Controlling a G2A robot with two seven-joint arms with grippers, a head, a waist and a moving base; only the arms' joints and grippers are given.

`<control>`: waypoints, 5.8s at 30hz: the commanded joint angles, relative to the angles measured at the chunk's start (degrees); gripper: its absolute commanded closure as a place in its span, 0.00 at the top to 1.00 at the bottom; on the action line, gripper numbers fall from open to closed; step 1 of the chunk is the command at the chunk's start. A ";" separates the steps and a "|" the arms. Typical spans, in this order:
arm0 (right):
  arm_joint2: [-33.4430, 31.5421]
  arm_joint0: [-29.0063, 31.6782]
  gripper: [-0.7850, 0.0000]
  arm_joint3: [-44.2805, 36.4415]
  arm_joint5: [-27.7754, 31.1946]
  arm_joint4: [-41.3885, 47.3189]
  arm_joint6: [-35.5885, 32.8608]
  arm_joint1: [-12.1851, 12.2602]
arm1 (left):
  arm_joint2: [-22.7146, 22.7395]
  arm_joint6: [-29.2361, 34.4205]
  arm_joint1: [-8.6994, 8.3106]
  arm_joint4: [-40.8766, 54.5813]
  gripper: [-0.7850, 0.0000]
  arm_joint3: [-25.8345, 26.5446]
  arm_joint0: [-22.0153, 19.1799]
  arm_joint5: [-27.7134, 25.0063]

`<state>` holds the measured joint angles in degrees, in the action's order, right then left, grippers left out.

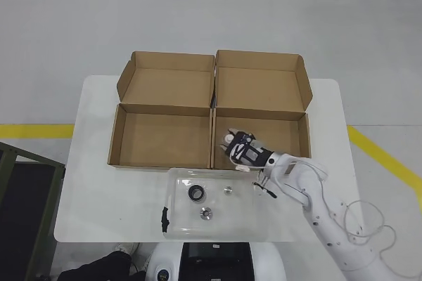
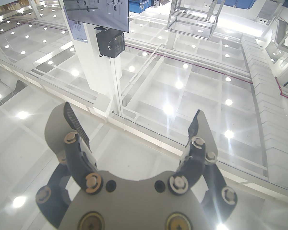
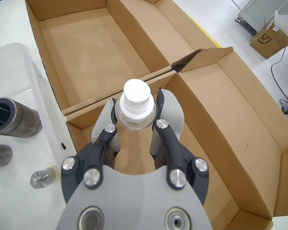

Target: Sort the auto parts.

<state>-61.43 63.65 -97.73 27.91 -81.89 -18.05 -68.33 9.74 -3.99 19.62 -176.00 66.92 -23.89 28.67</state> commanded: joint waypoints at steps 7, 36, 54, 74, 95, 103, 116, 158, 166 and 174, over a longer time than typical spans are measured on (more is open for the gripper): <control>1.88 -2.66 0.00 4.81 -0.51 1.96 -0.68 -0.76 | 0.00 0.00 0.00 0.00 1.00 0.00 0.00 0.00; -3.95 1.83 1.00 -7.09 2.06 5.58 -1.35 0.07 | 0.00 0.00 0.00 0.00 1.00 0.00 0.00 0.00; -7.71 19.84 1.00 -25.43 20.30 2.98 -0.59 3.25 | 0.00 0.00 0.00 0.00 1.00 0.00 0.00 0.00; -6.37 22.48 1.00 -16.97 18.68 -10.18 4.17 4.59 | 0.00 0.00 0.00 0.00 1.00 0.00 0.00 0.00; -3.04 18.70 0.76 -14.46 17.02 -8.75 -4.69 4.55 | 0.00 0.00 0.00 0.00 1.00 0.00 0.00 0.00; -1.33 16.97 0.59 -12.97 15.28 -9.03 -6.82 4.34 | 0.00 0.00 0.00 0.00 1.00 0.00 0.00 0.00; 1.53 13.99 0.45 -10.30 11.31 -10.26 -9.18 3.77 | 0.00 0.00 0.00 0.00 1.00 0.00 0.00 0.00; -8.55 19.15 0.00 -24.61 8.97 9.93 14.27 4.89 | 0.00 0.00 0.00 0.00 1.00 0.00 0.00 0.00; -11.04 17.72 0.00 -25.46 5.79 21.94 19.32 4.45 | 0.00 0.00 0.00 0.00 1.00 0.00 0.00 0.00; -12.14 16.20 0.00 -29.12 1.70 24.09 21.85 4.03 | 0.00 0.00 0.00 0.00 1.00 0.00 0.00 0.00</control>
<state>-73.28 80.27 -126.26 30.48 -57.90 3.53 -64.23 9.74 -3.99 19.62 -176.00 66.92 -23.89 28.67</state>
